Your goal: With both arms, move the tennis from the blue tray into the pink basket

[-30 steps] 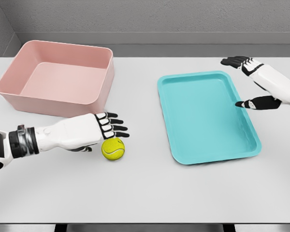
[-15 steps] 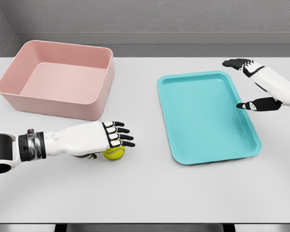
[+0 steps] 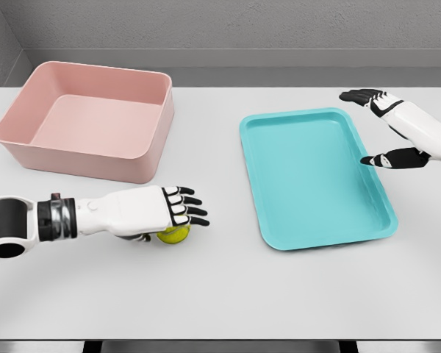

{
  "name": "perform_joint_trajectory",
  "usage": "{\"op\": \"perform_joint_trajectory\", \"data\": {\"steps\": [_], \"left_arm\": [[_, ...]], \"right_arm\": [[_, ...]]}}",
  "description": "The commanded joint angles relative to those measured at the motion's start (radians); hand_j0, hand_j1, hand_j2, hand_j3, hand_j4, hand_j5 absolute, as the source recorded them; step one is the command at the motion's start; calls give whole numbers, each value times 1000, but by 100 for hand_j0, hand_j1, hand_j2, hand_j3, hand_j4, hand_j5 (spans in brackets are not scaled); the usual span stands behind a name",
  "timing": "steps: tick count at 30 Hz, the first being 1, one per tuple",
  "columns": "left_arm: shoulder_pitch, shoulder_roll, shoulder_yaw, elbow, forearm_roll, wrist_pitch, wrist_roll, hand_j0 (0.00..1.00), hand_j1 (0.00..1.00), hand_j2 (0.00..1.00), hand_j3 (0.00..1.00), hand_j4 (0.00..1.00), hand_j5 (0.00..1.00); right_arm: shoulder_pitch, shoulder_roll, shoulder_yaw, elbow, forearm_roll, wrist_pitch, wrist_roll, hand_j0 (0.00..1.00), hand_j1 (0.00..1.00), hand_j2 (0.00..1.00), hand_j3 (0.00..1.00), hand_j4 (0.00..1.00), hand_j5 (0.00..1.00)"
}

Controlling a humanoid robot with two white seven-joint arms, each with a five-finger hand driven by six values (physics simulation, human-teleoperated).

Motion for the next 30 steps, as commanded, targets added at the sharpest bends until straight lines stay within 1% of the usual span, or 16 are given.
{"op": "perform_joint_trajectory", "data": {"steps": [1, 9, 10, 11, 12, 13, 19, 23, 27, 28, 30], "left_arm": [[0, -20, -19, 19, 4, 1, 0, 100, 100, 100, 100, 100, 100], [2, -22, -21, 19, 5, 1, 0, 100, 100, 100, 100, 100, 100], [0, -19, -21, 20, 7, 1, 0, 98, 98, 98, 98, 98, 98], [0, -15, -19, 20, 10, 1, 0, 91, 91, 91, 91, 91, 91], [0, -14, -19, 22, 10, 1, 0, 88, 88, 88, 88, 88, 88], [-2, -14, -19, 29, 5, 1, 0, 82, 82, 82, 82, 82, 82], [-2, -17, -21, 42, 4, 1, 0, 83, 83, 83, 83, 83, 83], [2, -20, -22, 65, 2, 1, 0, 85, 85, 85, 85, 85, 85], [5, -20, -22, 66, 2, 1, -1, 85, 85, 85, 85, 85, 85], [5, -20, -22, 66, 2, 1, 0, 85, 85, 85, 85, 85, 85], [6, -20, -22, 66, -1, 1, -1, 79, 79, 79, 79, 79, 79]], "right_arm": [[0, -1, 1, -3, -8, 3, -1, 100, 100, 100, 100, 100, 100], [0, 0, 3, -3, -8, 3, -1, 100, 100, 100, 100, 100, 100], [0, 0, 3, -3, -8, 3, -1, 100, 100, 100, 100, 100, 100], [0, 0, 3, -4, -10, 3, -1, 100, 100, 100, 100, 100, 100], [0, 0, 3, -4, -10, 3, -1, 100, 100, 100, 100, 100, 100], [0, 0, 3, -4, -10, 3, -1, 100, 100, 100, 100, 100, 100], [0, 0, 3, -3, -8, 3, -1, 100, 100, 100, 100, 100, 100], [-3, -1, 3, 5, -8, 3, -1, 100, 100, 100, 100, 100, 100], [-3, 0, 3, 5, -8, 3, -1, 100, 100, 100, 100, 100, 100], [-5, -1, 3, 5, -8, 3, -1, 100, 100, 100, 100, 100, 100], [-5, 0, 3, 5, -8, 3, -1, 100, 100, 100, 100, 100, 100]]}}
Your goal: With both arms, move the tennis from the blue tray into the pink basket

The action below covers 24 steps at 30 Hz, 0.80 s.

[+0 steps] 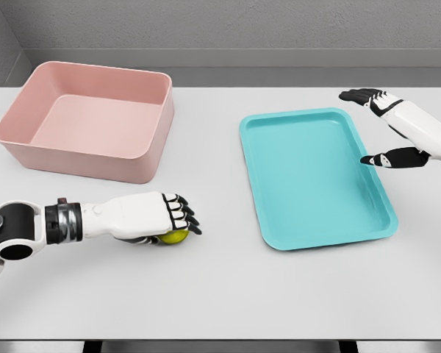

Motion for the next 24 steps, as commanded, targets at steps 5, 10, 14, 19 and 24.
{"op": "perform_joint_trajectory", "data": {"steps": [5, 10, 14, 19, 24], "left_arm": [[0, 1, 2, 1, 6, 1, -24, 60, 60, 60, 60, 60, 60], [-3, 1, 7, 1, 11, 1, -49, 47, 47, 47, 47, 47, 47], [-5, 2, 7, 1, 14, 1, -49, 46, 46, 46, 46, 46, 46], [-12, 5, 8, -13, 21, 1, -49, 46, 46, 46, 46, 46, 46], [-28, 13, 11, -28, 44, 1, -49, 47, 47, 47, 47, 47, 47]], "right_arm": [[0, 0, 0, 0, -8, 3, -1, 100, 100, 100, 100, 100, 100], [0, 0, 1, 0, -8, 3, -1, 100, 100, 100, 100, 100, 100], [0, 0, 0, 0, -8, 3, -1, 100, 100, 100, 100, 100, 100], [0, 0, 0, 1, -8, 3, -1, 100, 100, 100, 100, 100, 100], [2, 0, 0, 0, -9, 3, -1, 100, 100, 100, 100, 100, 100]]}}
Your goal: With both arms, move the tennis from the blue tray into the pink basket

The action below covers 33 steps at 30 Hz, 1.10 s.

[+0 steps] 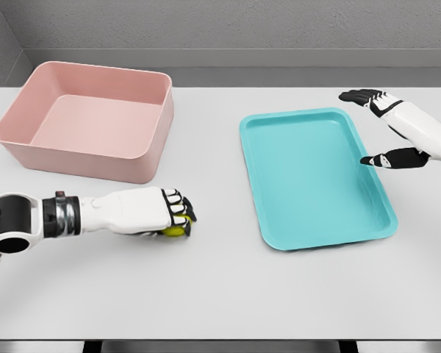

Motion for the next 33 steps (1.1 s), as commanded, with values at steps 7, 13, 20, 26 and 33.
{"op": "perform_joint_trajectory", "data": {"steps": [7, 13, 20, 26, 33], "left_arm": [[-51, 19, 3, -4, 52, 2, 2, 48, 48, 48, 48, 48, 48], [-80, 48, 2, -4, 97, 2, 2, 48, 48, 48, 48, 48, 48], [-121, 62, 3, -3, 132, 2, 2, 48, 48, 48, 48, 48, 48], [-152, 62, 5, 6, 152, 2, 2, 48, 48, 48, 48, 48, 48], [-178, 60, 11, 28, 168, 2, 2, 48, 48, 48, 48, 48, 48]], "right_arm": [[0, -1, 0, 0, -9, 3, -1, 100, 100, 100, 100, 100, 100], [0, -1, 0, 0, -9, 3, -1, 100, 100, 100, 100, 100, 100], [0, -1, 0, 0, -9, 3, -1, 100, 100, 100, 100, 100, 100], [0, -1, 0, 0, -9, 3, -1, 100, 100, 100, 100, 100, 100], [2, -2, 0, 0, -9, 3, -1, 100, 100, 100, 100, 100, 100]]}}
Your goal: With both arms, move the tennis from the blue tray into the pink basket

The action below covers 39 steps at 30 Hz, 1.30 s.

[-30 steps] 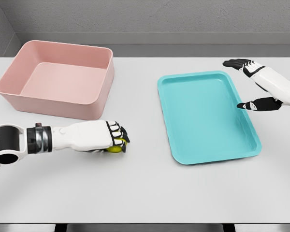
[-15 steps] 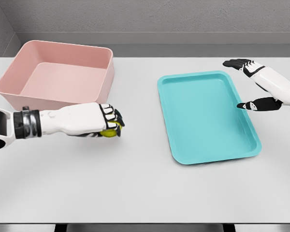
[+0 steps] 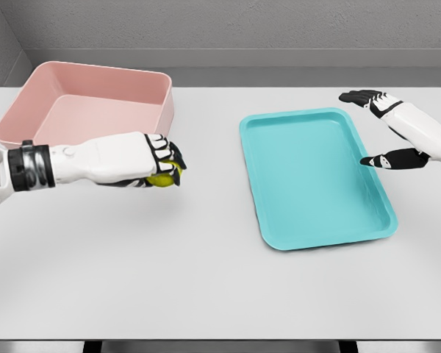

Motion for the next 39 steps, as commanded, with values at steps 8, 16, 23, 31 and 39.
{"op": "perform_joint_trajectory", "data": {"steps": [8, 16, 23, 31, 39], "left_arm": [[-54, -10, 5, 102, 42, 1, 1, 48, 48, 48, 48, 48, 48], [-106, -13, 26, 246, 91, 1, 1, 48, 48, 48, 48, 48, 48], [-173, -59, 28, 429, 121, 1, 1, 48, 48, 48, 48, 48, 48], [-202, -100, 28, 565, 121, 1, 1, 53, 53, 53, 53, 53, 53], [-207, -113, 72, 581, 126, 1, 12, 100, 100, 100, 100, 100, 100]], "right_arm": [[0, -2, 0, 0, -8, 3, -1, 100, 100, 100, 100, 100, 100], [-6, -3, 0, 32, -3, 3, -1, 100, 100, 100, 100, 100, 100], [-9, 0, 1, 30, -9, 3, -1, 100, 100, 100, 100, 100, 100], [-9, 3, 1, 26, -9, 3, -1, 100, 100, 100, 100, 100, 100], [-8, 0, -2, 27, -12, 3, -1, 100, 100, 100, 100, 100, 100]]}}
